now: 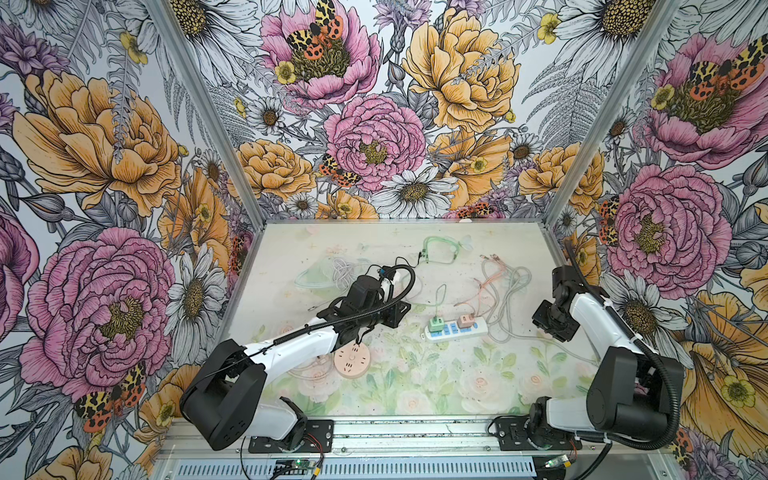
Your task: Insert the plug
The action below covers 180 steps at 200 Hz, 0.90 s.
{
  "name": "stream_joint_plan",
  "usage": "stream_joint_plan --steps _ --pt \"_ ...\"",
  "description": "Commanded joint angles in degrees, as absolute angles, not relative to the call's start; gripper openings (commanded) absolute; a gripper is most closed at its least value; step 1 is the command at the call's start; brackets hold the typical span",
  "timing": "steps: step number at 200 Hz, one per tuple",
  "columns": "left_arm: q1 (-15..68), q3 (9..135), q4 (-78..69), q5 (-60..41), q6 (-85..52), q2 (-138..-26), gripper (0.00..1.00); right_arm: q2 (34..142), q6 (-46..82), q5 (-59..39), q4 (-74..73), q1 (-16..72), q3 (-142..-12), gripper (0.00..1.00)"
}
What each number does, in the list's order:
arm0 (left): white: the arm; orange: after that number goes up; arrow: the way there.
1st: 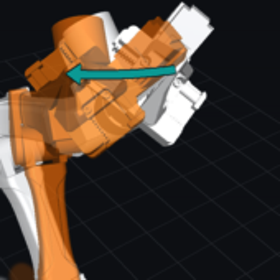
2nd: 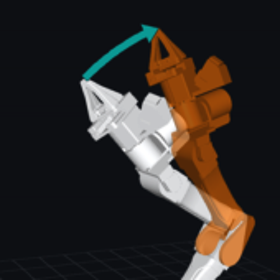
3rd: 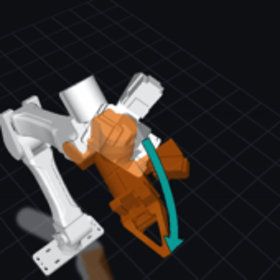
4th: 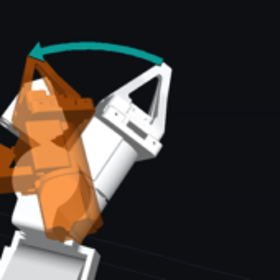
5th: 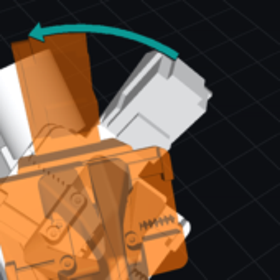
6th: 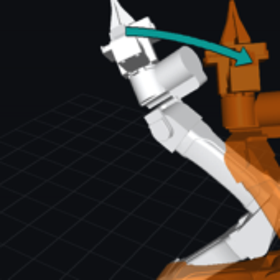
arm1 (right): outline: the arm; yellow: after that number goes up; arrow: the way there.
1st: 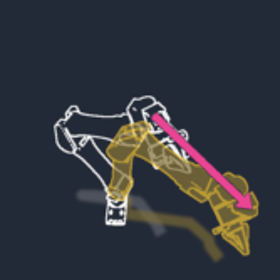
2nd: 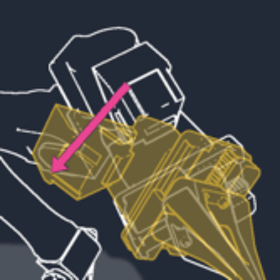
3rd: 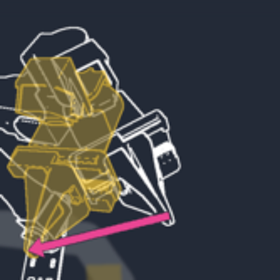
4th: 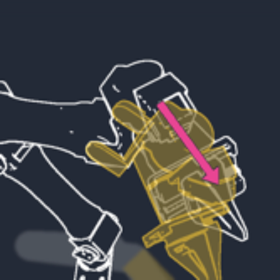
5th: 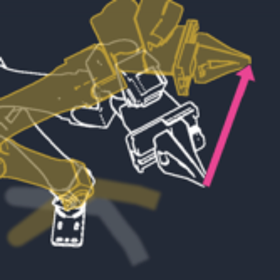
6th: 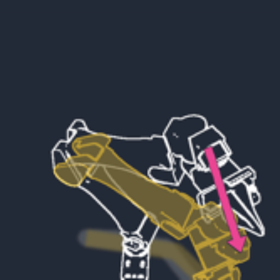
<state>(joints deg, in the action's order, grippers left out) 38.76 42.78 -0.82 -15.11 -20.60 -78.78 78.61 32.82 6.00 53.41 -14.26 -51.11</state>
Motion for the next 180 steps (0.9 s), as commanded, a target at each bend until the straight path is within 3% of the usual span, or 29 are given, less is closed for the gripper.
stream_joint_plan --steps 1,69,128,180 --pt "39.0 42.8 0.1 -15.6 -20.5 -77.2 0.23 79.0 34.8 5.9 52.6 -14.2 -50.1 0.5" --pt "38.9 42.5 0.7 -14.9 -20.4 -77.4 0.23 84.6 38.6 4.0 46.2 -13.7 -49.2 0.51" --pt "38.0 42.6 1.5 -14.9 -19.8 -77.6 0.23 86.7 40.7 6.4 45.0 -13.2 -48.0 0.4" --pt "37.4 42.5 2.2 -14.8 -19.5 -76.7 0.23 88.8 42.0 5.0 43.8 -10.7 -49.3 0.01"
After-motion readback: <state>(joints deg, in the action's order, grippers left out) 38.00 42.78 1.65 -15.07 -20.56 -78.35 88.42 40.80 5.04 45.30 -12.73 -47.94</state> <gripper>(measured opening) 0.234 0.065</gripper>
